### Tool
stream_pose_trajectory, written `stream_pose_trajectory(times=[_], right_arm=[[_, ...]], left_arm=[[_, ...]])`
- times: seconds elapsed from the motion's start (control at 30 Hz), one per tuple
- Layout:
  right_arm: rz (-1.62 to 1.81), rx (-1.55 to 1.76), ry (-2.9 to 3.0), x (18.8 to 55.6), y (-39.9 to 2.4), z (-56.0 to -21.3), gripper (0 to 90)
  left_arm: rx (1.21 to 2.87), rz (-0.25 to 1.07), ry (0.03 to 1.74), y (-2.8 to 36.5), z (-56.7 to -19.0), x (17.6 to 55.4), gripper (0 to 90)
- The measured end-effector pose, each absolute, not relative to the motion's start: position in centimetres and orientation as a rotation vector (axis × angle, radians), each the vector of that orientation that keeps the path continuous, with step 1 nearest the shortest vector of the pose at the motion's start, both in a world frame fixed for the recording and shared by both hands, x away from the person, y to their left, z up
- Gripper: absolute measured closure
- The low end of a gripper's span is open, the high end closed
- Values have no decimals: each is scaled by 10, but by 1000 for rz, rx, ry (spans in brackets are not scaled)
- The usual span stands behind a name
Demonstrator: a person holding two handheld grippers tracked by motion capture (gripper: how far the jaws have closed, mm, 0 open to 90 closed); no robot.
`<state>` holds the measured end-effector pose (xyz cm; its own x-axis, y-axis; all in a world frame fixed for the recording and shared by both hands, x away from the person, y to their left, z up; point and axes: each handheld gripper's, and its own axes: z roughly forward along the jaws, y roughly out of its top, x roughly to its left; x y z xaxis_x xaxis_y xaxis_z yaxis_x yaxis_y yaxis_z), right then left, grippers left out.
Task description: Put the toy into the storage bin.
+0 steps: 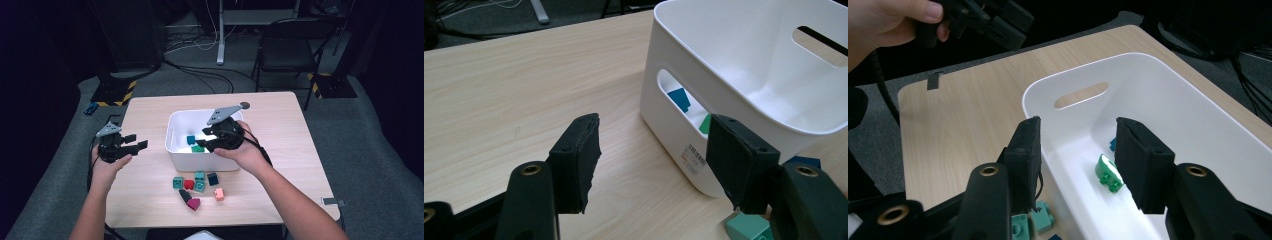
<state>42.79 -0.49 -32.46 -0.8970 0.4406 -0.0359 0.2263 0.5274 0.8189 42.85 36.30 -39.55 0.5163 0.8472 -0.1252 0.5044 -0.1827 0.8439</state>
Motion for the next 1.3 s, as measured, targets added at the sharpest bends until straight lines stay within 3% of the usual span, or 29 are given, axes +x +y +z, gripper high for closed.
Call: stream_pose_trajectory(times=[0.33,1.3], right_arm=[[1331,492,2535,396,-4,-349,532],[1251,535,2630,373,-9,-454,504]], left_arm=[[1848,467,1121,363,-395,428,387],[1859,463,1128,362,-398,429,388]])
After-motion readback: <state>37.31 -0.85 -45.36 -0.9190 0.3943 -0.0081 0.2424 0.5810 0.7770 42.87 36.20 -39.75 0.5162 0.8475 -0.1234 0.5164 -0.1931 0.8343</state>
